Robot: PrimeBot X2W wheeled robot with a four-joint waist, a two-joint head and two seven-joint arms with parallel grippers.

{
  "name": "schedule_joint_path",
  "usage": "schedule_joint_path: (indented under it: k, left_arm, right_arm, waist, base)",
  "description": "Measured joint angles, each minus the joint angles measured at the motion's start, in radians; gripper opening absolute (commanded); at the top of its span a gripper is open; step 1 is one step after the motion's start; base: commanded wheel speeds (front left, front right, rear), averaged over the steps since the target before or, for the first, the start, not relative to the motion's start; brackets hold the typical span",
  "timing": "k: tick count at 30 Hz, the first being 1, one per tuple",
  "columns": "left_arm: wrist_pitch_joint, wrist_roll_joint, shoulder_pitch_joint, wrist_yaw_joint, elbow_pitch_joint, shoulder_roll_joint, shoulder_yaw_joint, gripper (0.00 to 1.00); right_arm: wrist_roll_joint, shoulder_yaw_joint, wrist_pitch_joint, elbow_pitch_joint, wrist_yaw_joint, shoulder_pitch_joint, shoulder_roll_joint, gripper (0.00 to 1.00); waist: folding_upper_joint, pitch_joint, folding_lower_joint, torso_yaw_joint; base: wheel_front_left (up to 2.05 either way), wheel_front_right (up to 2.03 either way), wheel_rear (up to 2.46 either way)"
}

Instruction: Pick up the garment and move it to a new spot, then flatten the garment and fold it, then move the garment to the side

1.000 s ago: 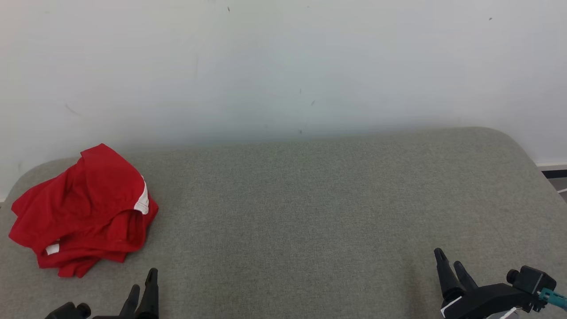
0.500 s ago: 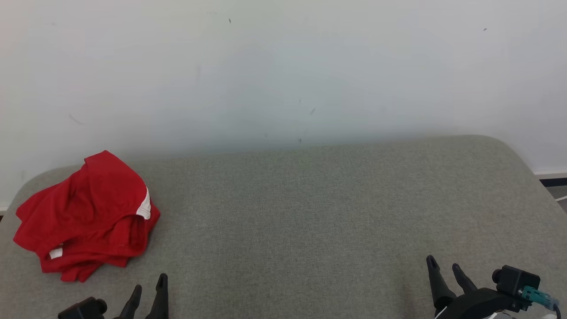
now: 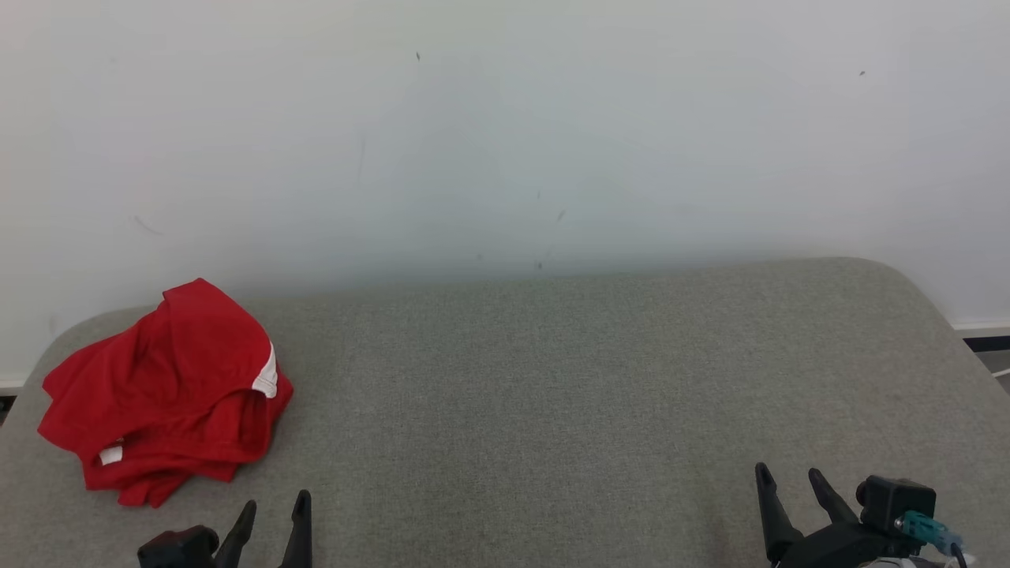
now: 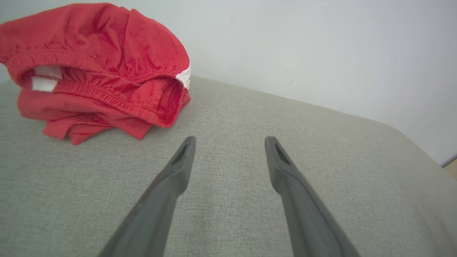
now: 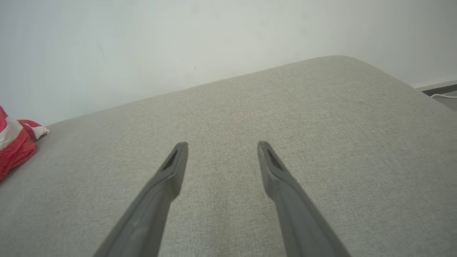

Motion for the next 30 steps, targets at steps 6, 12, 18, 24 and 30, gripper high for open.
schedule_joint_path:
  k: [6, 12, 18, 24, 30]
  left_arm:
    - [0.000, 0.082, 0.000, 0.015, 0.002, 0.007, -0.007, 1.00]
    - [0.000, 0.174, -0.002, 0.030, 0.002, 0.016, -0.038, 1.00]
    - [0.001, 0.247, -0.006, 0.040, -0.003, 0.030, -0.061, 1.00]
    - [0.015, 0.253, -0.006, 0.040, -0.014, 0.042, -0.035, 1.00]
    - [0.028, 0.262, -0.008, 0.040, -0.035, 0.050, -0.030, 1.00]
  right_arm:
    - [-0.090, 0.000, 0.009, -0.015, -0.012, 0.016, 0.005, 1.00]
    - [-0.172, -0.008, 0.010, -0.034, -0.030, 0.046, 0.003, 1.00]
    - [-0.238, -0.006, 0.010, -0.049, -0.038, 0.050, 0.013, 1.00]
    - [-0.238, 0.007, 0.018, -0.053, -0.038, 0.041, 0.033, 1.00]
    - [-0.238, 0.005, 0.018, -0.059, -0.038, 0.040, 0.047, 1.00]
  waist:
    - [0.0000, -0.012, 0.0000, 0.008]
    - [0.0000, -0.018, 0.0000, 0.036]
    - [0.0001, -0.020, 0.0000, 0.090]
    - [0.0002, -0.017, 0.0001, 0.165]
    - [0.0001, -0.011, 0.0001, 0.249]
  base:
    - [0.00, 0.00, 0.00]
    - [0.00, 0.00, 0.00]
    - [0.00, 0.00, 0.00]
    - [0.00, 0.00, 0.00]
    - [0.00, 0.00, 0.00]
